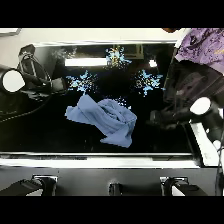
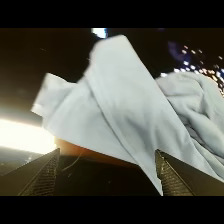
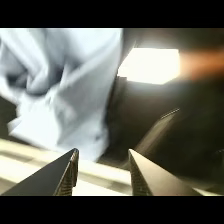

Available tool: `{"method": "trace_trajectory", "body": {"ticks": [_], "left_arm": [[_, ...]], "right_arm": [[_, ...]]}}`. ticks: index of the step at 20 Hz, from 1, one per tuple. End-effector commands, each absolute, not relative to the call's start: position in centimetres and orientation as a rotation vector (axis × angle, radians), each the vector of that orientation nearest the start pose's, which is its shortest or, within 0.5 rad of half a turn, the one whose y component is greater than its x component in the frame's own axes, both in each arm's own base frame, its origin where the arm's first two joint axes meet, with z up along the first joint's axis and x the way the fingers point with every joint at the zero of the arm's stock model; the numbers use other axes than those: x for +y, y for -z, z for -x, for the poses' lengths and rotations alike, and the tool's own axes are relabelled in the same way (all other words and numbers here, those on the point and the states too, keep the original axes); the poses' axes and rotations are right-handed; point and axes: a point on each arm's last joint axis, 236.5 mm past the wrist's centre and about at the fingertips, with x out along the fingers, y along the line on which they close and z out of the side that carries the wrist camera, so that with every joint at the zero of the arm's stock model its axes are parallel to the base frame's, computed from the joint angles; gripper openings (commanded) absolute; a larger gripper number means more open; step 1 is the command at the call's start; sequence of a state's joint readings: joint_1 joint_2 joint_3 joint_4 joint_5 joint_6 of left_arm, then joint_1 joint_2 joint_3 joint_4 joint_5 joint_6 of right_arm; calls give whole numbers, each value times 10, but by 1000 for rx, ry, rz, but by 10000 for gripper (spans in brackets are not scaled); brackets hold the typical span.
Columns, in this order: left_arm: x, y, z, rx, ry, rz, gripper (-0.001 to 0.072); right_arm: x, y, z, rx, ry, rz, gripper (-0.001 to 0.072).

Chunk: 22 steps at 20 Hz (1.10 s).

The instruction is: Fold the clothes and pants, and hang the long-sleeved shirts on hangers.

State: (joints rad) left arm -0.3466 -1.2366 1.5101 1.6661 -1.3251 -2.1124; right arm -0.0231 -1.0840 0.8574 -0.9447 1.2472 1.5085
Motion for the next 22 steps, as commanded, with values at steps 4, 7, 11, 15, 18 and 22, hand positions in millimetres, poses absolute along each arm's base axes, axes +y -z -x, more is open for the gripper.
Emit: {"method": "trace_trajectory", "body": {"ticks": [4,7,11,15,18,22], "left_arm": [[-106,-146,-396,1044,-71,255,680],[-103,-144,-396,1054,-76,286,680],[-89,-143,-400,1079,-89,409,680],[-57,-139,-400,1106,-116,466,680],[-38,-122,-396,1149,-110,495,680],[-21,-74,-386,1221,-99,556,680]], "right_arm": [[180,58,-245,1423,-379,-957,441],[198,63,-254,1375,-366,-935,453],[212,93,-235,1499,-324,-926,453],[208,101,-238,1502,-296,-922,427],[207,101,-246,1470,-277,-940,236],[208,99,-246,1465,-290,-935,31]]}}
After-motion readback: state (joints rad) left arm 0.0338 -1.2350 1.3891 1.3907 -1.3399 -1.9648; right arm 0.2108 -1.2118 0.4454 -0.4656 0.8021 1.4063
